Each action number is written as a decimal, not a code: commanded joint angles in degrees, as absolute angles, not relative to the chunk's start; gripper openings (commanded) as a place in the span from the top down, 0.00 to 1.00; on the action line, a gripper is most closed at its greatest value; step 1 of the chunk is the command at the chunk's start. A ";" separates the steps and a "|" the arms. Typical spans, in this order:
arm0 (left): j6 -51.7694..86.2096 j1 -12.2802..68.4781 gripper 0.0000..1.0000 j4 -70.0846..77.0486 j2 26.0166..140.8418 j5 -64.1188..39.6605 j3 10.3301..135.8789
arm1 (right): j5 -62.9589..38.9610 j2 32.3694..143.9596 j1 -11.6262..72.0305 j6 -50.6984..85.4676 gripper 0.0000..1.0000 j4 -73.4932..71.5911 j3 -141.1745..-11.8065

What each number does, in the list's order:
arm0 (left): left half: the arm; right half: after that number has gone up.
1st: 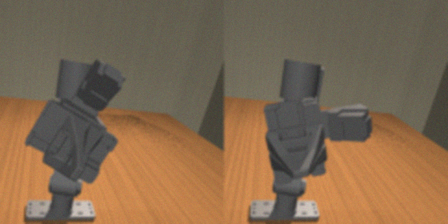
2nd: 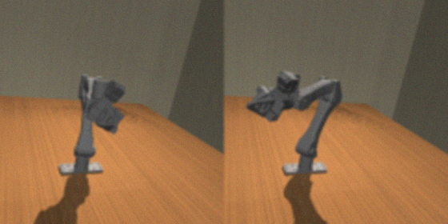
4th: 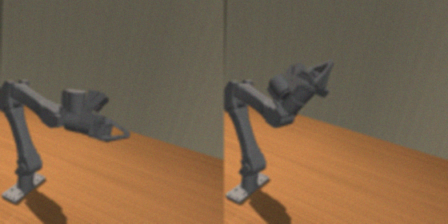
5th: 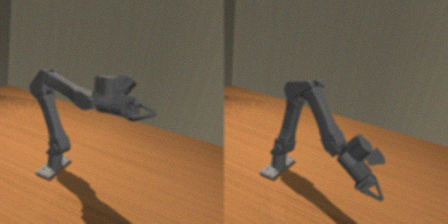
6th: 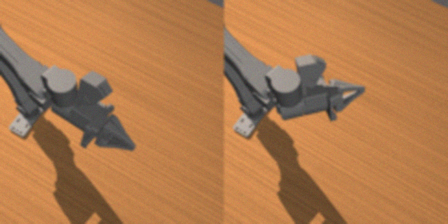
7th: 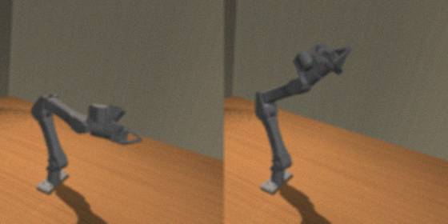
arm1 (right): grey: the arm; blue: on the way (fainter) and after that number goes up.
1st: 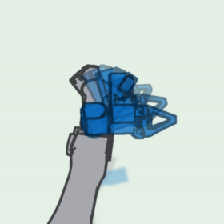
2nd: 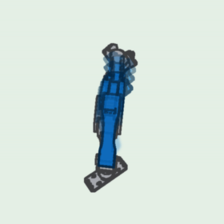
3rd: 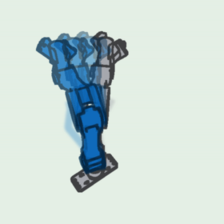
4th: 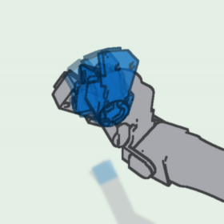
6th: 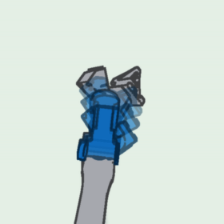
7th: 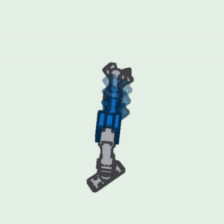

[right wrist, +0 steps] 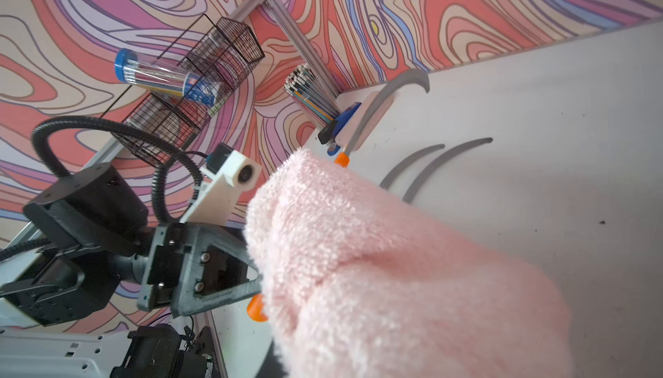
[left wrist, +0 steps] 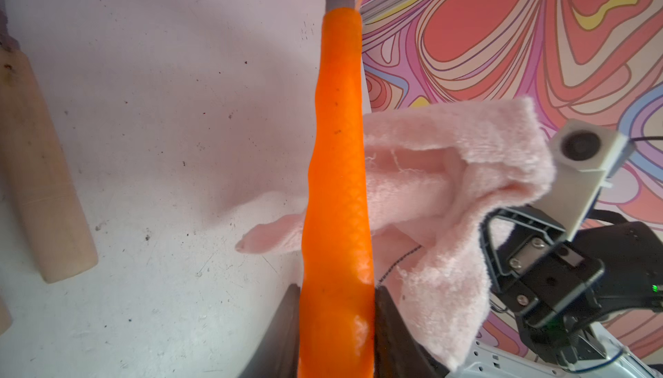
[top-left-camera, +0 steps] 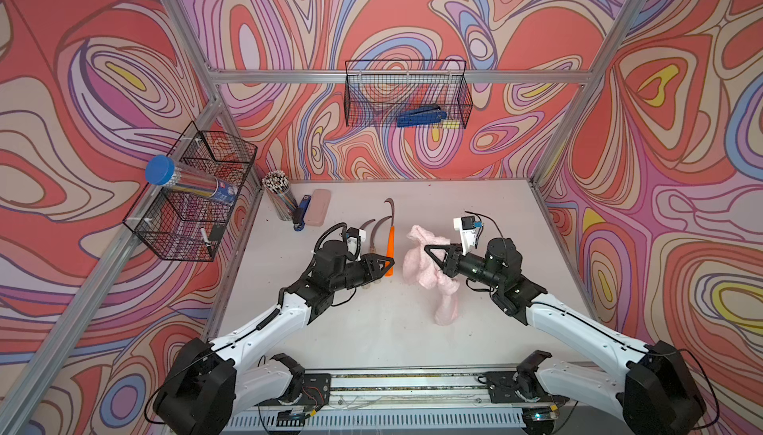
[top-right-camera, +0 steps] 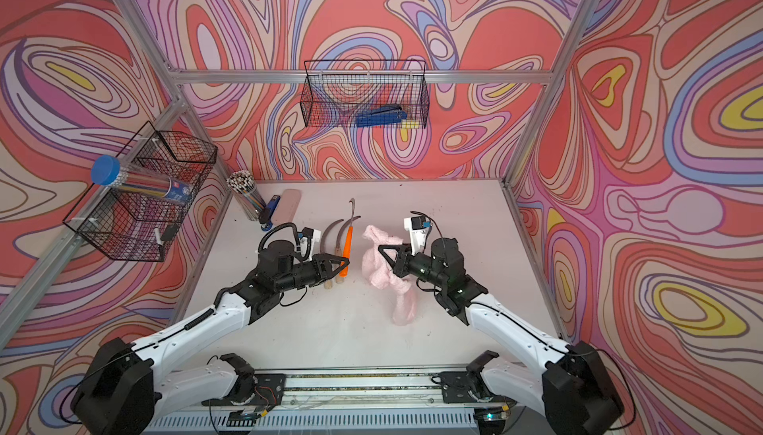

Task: Wipe small sickles with rags
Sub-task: Wipe the small sickle.

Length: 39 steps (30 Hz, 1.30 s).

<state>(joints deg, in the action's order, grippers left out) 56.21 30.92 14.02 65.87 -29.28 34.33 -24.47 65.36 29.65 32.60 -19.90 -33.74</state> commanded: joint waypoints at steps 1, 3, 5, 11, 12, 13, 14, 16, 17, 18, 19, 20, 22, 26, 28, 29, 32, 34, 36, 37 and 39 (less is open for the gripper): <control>57.27 30.76 1.00 17.97 66.78 -32.06 35.85 | -25.28 69.19 29.99 33.09 1.00 -22.86 -37.23; 57.39 30.77 1.00 18.41 66.99 -33.20 35.80 | -25.50 73.16 30.06 32.89 1.00 -22.77 -40.57; 57.39 30.76 1.00 18.57 66.73 -33.94 35.72 | -25.15 77.05 30.06 32.24 1.00 -22.03 -44.12; 56.58 30.78 1.00 16.35 63.87 -35.05 35.52 | -20.29 87.04 30.04 28.26 1.00 -13.98 -57.03; 56.39 30.79 1.00 15.74 63.16 -34.82 35.44 | -19.17 88.65 29.89 27.79 1.00 -12.40 -59.07; 56.11 30.81 1.00 15.04 62.48 -34.56 35.38 | -19.07 90.07 29.60 27.58 1.00 -11.59 -60.61; 55.91 30.87 1.00 14.39 61.58 -34.27 35.27 | -19.07 91.88 29.31 27.26 1.00 -10.57 -62.62; 55.48 30.83 1.00 13.54 60.43 -33.98 35.19 | -19.07 94.70 28.85 26.99 1.00 -8.89 -65.67; 55.30 30.78 1.00 12.97 59.79 -33.69 35.16 | -18.85 96.15 28.61 26.90 1.00 -8.20 -66.90; 55.04 30.76 1.00 12.39 59.39 -33.41 35.24 | -18.64 97.56 28.26 26.74 1.00 -7.56 -68.10; 54.91 30.76 1.00 11.99 59.02 -33.09 35.24 | -18.68 98.54 27.79 26.68 1.00 -7.16 -68.86; 54.71 30.78 1.00 11.66 58.64 -32.83 35.29 | -18.82 99.71 27.24 26.79 1.00 -7.05 -69.63; 54.58 30.76 1.00 11.09 58.10 -32.36 35.24 | -19.19 101.16 26.46 26.83 1.00 -6.54 -71.01; 54.28 30.77 1.00 10.64 58.04 -32.12 35.42 | -19.25 104.73 25.74 26.17 1.00 -5.34 -72.93; 54.18 30.76 1.00 10.65 58.24 -32.04 35.59 | -20.09 105.03 25.77 25.69 1.00 -5.83 -73.00; 54.23 30.78 1.00 10.64 58.42 -32.03 35.75 | -20.58 104.96 25.73 25.73 1.00 -6.25 -72.83; 54.22 30.76 1.00 10.71 58.94 -31.90 35.91 | -23.07 103.18 25.86 25.81 1.00 -7.64 -71.38; 54.23 30.76 1.00 10.72 59.25 -31.80 36.07 | -23.74 101.03 26.22 25.90 1.00 -8.47 -69.31; 54.15 30.76 1.00 10.72 59.62 -31.56 36.20 | -23.82 97.09 26.92 25.78 1.00 -9.52 -66.81; 54.14 30.76 1.00 10.72 59.89 -31.40 36.33 | -23.74 95.68 27.40 25.68 1.00 -9.79 -65.80; 54.14 30.76 1.00 11.11 60.60 -31.36 36.43 | -23.41 92.43 28.46 25.49 1.00 -10.08 -63.62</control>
